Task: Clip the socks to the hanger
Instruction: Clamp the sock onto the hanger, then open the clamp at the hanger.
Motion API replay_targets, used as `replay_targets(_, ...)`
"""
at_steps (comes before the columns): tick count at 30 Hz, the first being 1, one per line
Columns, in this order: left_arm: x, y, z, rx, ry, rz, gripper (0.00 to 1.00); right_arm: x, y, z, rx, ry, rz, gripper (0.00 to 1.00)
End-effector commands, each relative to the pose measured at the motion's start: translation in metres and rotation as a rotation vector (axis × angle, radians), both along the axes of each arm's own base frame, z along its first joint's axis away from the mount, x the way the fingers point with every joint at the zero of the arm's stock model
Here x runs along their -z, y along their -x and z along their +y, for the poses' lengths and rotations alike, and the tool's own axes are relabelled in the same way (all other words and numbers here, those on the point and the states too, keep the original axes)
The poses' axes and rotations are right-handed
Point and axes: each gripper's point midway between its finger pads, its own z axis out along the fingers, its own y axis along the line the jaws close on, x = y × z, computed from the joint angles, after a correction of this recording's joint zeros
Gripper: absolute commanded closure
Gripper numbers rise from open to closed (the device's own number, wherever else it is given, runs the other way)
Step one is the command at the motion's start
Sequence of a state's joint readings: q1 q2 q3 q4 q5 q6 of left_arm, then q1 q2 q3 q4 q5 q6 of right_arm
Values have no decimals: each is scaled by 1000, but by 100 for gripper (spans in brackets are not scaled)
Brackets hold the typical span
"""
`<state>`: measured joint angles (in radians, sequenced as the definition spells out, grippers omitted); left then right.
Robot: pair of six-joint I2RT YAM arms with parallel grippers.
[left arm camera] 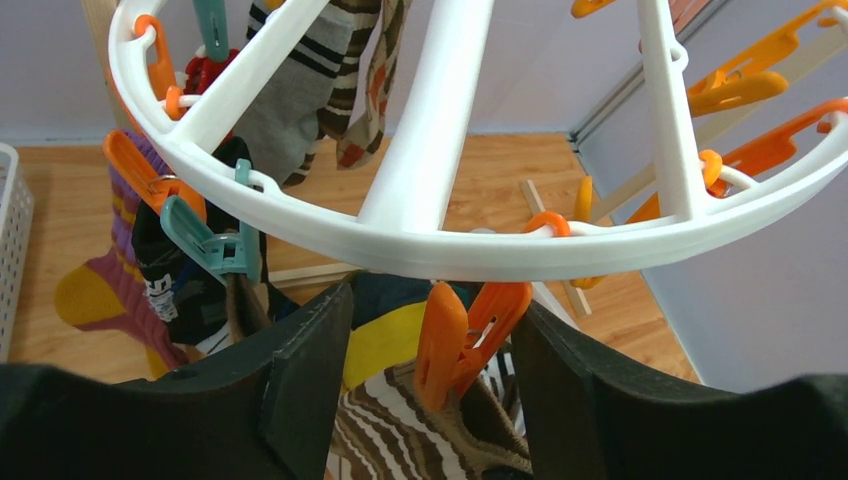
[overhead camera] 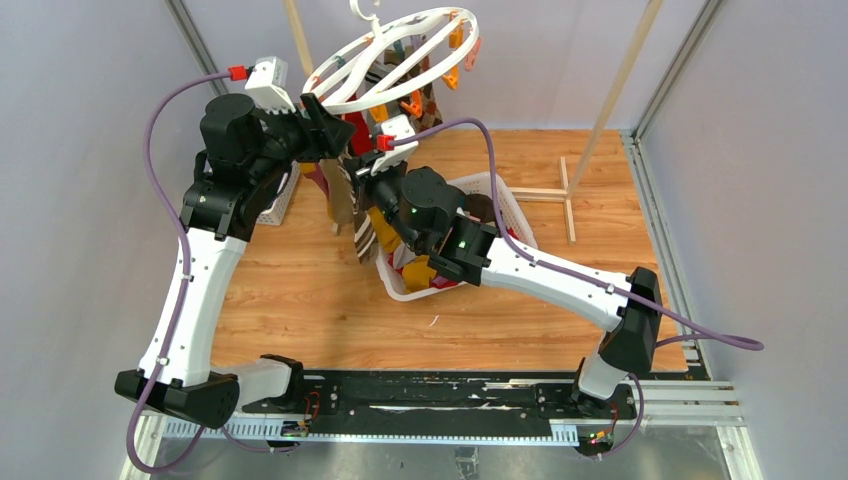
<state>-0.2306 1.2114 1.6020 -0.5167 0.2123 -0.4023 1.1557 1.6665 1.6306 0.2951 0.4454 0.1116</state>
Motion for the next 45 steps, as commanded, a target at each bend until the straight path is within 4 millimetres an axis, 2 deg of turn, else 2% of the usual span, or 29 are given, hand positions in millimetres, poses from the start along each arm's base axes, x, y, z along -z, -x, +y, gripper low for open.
replay_targets(1,2,2,7,-26,-15,4,36,-23,-2,-5,3,-65,-19,100)
replay_targets(2,1,2,7,-28,-15,2,35,-22,-2,-5,3,-64,-16,94)
replay_targets(3,1,2,8,-29,-17,1,35,-22,-2,-4,-1,-64,-14,84)
replay_targets(7,0,3,10,-41,-27,-9,36,-28,0,-9,-68,-121,60,32)
replay_targets(9,0,2,13,-51,-34,-13,37,-33,-1,-17,-93,-115,72,26)
replay_targets(12,0,2,14,-54,-46,-22,37,-38,-2,-39,-116,-108,78,25)
replay_targets(16,0,2,17,-61,-70,-33,37,-26,-7,-68,-182,-136,139,25)
replay_targets(20,-2,2,19,-69,-85,-47,37,-11,-26,-95,-175,-159,188,25)
replay_targets(22,-4,3,22,-79,-91,-54,37,-7,-34,-99,-217,-182,217,29)
replay_targets(24,-6,4,24,-88,-101,-59,37,-8,-41,-100,-268,-209,225,31)
replay_targets(30,-9,9,29,-104,-118,-66,37,-24,-42,-82,-442,-236,174,32)
replay_targets(35,-14,16,28,-91,-115,-70,35,-30,-47,-72,-506,-356,162,32)
replay_targets(45,-25,39,25,-40,-124,-100,31,-34,-45,-76,-572,-498,119,37)
